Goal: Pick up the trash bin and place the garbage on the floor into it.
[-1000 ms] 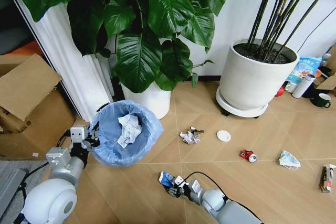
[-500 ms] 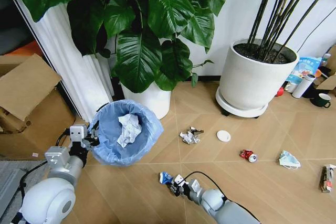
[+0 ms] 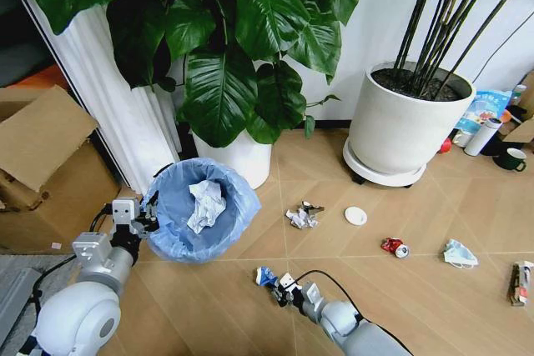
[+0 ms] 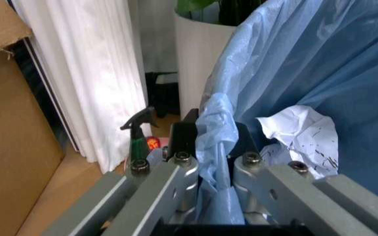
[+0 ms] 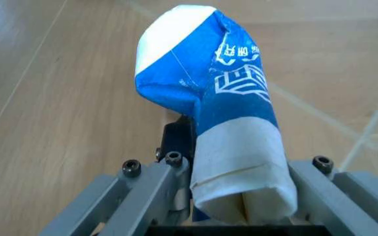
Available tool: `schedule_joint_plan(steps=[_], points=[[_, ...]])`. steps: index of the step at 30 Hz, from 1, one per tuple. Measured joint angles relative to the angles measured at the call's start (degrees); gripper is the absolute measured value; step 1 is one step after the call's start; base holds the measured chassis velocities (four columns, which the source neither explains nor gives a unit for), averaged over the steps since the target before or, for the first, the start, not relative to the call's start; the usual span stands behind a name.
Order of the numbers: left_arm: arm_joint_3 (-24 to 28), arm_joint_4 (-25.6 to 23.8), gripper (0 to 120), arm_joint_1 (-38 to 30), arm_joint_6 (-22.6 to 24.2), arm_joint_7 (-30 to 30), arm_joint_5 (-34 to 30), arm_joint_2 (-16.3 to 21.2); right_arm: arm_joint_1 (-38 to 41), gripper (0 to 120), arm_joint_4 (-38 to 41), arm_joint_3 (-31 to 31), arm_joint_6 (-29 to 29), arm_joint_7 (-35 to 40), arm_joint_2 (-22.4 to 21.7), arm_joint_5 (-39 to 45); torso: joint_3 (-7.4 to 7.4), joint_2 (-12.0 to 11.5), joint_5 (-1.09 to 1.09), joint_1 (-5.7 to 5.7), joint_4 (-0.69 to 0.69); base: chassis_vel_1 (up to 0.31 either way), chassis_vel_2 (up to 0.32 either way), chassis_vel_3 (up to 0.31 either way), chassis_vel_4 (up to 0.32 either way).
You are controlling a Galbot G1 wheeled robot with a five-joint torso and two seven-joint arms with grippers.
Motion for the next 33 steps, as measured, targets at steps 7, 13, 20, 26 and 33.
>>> schedule_joint_plan(steps=[7, 13, 20, 26, 33], points=[[0.0, 0.3, 1, -0.13, -0.02, 0.2, -0.01, 0.08, -0.5, 13, 1.82, 2.03, 0.0, 1.1, 0.03, 0.08, 0.0, 0.0, 0.01, 0.0, 0.0, 0.0, 0.0, 0.0, 0.0], [0.39, 1.53, 1, -0.45, 0.73, 0.77, 0.01, 0.62, -1.86, 12, 12.52, 9.66, -1.41, 4.89, -2.11, 3.38, -0.01, 0.0, 0.0, 0.0, 0.0, 0.0, 0.0, 0.0, 0.0], [2.64, 3.42, 1, -1.42, 2.63, 0.7, -3.06, 4.13, -3.96, 12, 27.11, 16.48, -3.3, 6.82, -11.23, 8.73, -0.01, 0.0, 0.02, 0.0, -0.01, 0.0, 0.0, 0.0, 0.0], [5.55, 5.61, 1, -3.33, 5.74, 0.5, -10.24, 7.78, -5.56, 12, 41.28, 18.36, -6.7, 8.65, -17.06, 15.4, -0.01, 0.0, 0.02, 0.0, -0.01, 0.0, 0.0, 0.0, 0.0], [10.49, 6.67, 1, -8.55, 10.17, -0.37, -14.82, 11.04, 0.44, 12, 53.41, 9.18, -11.21, 12.59, -20.92, 23.47, -0.01, 0.0, -0.03, 0.0, 0.0, 0.0, 0.0, 0.0, 0.0]])
